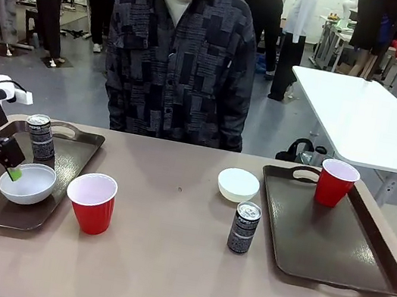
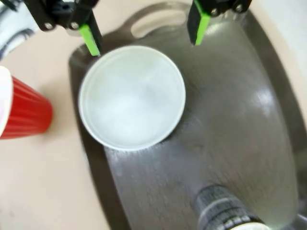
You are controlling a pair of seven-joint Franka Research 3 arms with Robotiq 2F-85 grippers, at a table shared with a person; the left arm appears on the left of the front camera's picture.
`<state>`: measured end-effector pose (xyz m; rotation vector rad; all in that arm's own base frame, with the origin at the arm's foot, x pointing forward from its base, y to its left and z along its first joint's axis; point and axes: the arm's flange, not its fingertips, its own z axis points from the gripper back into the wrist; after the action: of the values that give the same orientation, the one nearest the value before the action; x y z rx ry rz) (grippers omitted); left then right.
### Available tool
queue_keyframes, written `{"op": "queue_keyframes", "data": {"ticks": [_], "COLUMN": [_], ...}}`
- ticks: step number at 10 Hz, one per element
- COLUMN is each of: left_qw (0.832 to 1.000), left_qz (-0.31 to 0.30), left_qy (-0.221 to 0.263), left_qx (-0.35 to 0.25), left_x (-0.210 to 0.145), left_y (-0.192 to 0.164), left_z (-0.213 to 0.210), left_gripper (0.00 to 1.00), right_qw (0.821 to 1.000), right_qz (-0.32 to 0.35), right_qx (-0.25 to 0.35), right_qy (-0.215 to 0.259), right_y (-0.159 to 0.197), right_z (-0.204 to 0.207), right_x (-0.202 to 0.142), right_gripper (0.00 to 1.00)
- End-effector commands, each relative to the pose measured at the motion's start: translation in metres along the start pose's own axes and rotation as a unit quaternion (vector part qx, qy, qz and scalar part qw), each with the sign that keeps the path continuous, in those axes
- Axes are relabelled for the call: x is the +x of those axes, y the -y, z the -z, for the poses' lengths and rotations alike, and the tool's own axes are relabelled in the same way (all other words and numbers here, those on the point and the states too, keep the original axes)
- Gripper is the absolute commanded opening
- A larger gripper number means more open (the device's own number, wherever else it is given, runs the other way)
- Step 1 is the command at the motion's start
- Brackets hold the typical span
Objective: Prepare tableware on both trays.
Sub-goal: Pick up a Picnic Bowl from the table and place it on a Handle tray.
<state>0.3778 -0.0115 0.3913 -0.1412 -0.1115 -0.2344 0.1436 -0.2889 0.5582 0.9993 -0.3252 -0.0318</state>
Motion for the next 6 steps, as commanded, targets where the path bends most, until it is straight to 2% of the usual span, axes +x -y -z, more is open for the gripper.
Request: {"op": "queue_keyframes", "data": {"ticks": [1, 3, 4, 6], "left_qw": [1.0, 1.0, 1.0, 1.0], "left_qz": [0.012, -0.008, 0.011, 0.011], "left_qy": [0.003, -0.001, 0.005, 0.005], "left_qx": [0.004, 0.023, 0.002, 0.002], "left_x": [-0.0021, 0.0, -0.0009, -0.0009], "left_y": [0.0125, 0.0145, 0.0117, 0.0117], "left_z": [-0.0237, -0.0287, -0.0214, -0.0214], "left_gripper": [0.95, 0.95, 0.95, 0.95], "right_qw": [1.0, 1.0, 1.0, 1.0], "right_qz": [-0.009, -0.009, -0.009, -0.009], "right_qx": [0.013, 0.013, 0.013, 0.013], "right_qy": [0.007, 0.007, 0.007, 0.007], "right_y": [-0.0018, -0.0018, -0.0018, -0.0018], "right_z": [-0.0021, -0.0021, -0.0021, -0.0021], "right_x": [0.0005, 0.0005, 0.0005, 0.0005], "right_gripper": [1.0, 1.0, 1.0, 1.0]}}
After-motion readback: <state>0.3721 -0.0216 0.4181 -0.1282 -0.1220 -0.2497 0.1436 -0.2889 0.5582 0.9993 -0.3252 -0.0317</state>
